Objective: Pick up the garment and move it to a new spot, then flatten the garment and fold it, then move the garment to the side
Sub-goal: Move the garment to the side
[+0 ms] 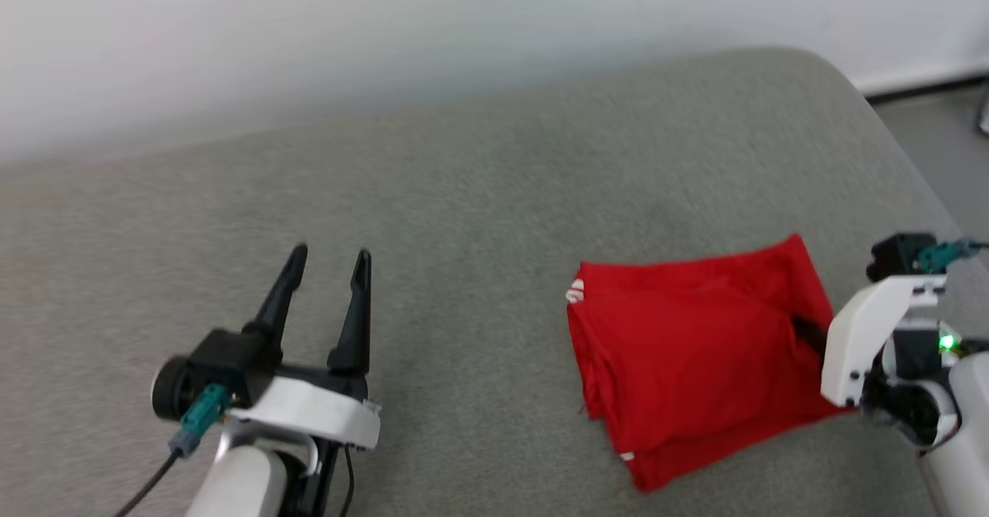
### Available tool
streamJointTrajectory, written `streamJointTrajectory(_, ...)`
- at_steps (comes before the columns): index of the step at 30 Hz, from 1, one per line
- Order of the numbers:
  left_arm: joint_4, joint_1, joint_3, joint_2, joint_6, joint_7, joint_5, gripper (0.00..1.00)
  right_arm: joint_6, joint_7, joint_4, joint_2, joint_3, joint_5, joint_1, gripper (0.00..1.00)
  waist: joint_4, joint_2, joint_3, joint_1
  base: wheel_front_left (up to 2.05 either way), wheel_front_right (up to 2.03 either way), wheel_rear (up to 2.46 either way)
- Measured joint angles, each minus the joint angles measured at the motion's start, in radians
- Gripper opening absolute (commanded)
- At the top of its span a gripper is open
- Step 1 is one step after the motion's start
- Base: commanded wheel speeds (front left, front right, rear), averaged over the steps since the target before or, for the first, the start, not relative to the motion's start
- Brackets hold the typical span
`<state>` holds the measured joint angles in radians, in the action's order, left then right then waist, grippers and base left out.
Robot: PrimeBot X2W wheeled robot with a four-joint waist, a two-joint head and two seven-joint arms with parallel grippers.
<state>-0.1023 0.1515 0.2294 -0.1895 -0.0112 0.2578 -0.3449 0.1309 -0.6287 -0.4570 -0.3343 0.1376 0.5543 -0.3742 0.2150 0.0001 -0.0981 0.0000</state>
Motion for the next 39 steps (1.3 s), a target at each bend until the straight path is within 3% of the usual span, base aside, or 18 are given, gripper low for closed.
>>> streamJointTrajectory(7,0.079,0.117,0.013,-0.050,0.010,-0.045,0.043,1.00,0.000,0.134,-0.103,-0.028,-0.005,-0.034,-0.174,0.00,0.104,0.0000,-0.161,0.0000,0.00,0.00,0.00)
streamJointTrajectory(12,0.139,0.183,0.020,-0.071,0.012,-0.081,0.062,1.00,0.000,0.240,-0.201,-0.076,-0.075,-0.065,-0.288,0.00,0.144,0.0000,-0.284,0.0001,0.00,0.00,0.00)
streamJointTrajectory(20,0.236,0.249,0.020,-0.113,0.016,-0.137,0.088,1.00,0.000,0.378,-0.327,-0.171,-0.213,-0.133,-0.428,0.00,0.141,0.0000,-0.446,0.0001,0.00,0.00,0.00)
streamJointTrajectory(25,0.287,0.270,0.012,-0.139,0.011,-0.165,0.098,1.00,0.000,0.457,-0.390,-0.153,-0.252,-0.174,-0.480,0.00,0.125,0.0000,-0.525,0.0002,0.00,0.00,0.00)
streamJointTrajectory(26,0.292,0.272,0.011,-0.143,0.010,-0.169,0.100,1.00,0.000,0.471,-0.407,-0.140,-0.258,-0.179,-0.484,0.31,0.122,0.0000,-0.538,0.0001,0.00,0.00,0.00)
streamJointTrajectory(27,0.296,0.275,0.011,-0.145,0.010,-0.173,0.103,1.00,0.000,0.490,-0.424,-0.130,-0.260,-0.191,-0.487,0.93,0.119,0.0000,-0.550,0.0001,0.00,0.00,0.00)
streamJointTrajectory(28,0.301,0.277,0.012,-0.146,0.008,-0.175,0.103,1.00,0.000,0.510,-0.441,-0.121,-0.267,-0.204,-0.489,1.00,0.116,0.0000,-0.560,0.0001,0.00,0.00,0.00)
streamJointTrajectory(33,0.295,0.275,0.012,-0.148,0.002,-0.172,0.103,1.00,0.000,0.610,-0.524,-0.114,-0.304,-0.276,-0.511,1.00,0.110,0.0000,-0.562,0.0001,0.00,0.00,0.00)
streamJointTrajectory(39,0.250,0.234,0.007,-0.135,-0.007,-0.136,0.075,1.00,0.000,0.656,-0.543,-0.127,-0.302,-0.310,-0.504,1.00,0.117,0.0000,-0.497,0.0000,0.00,0.00,0.00)
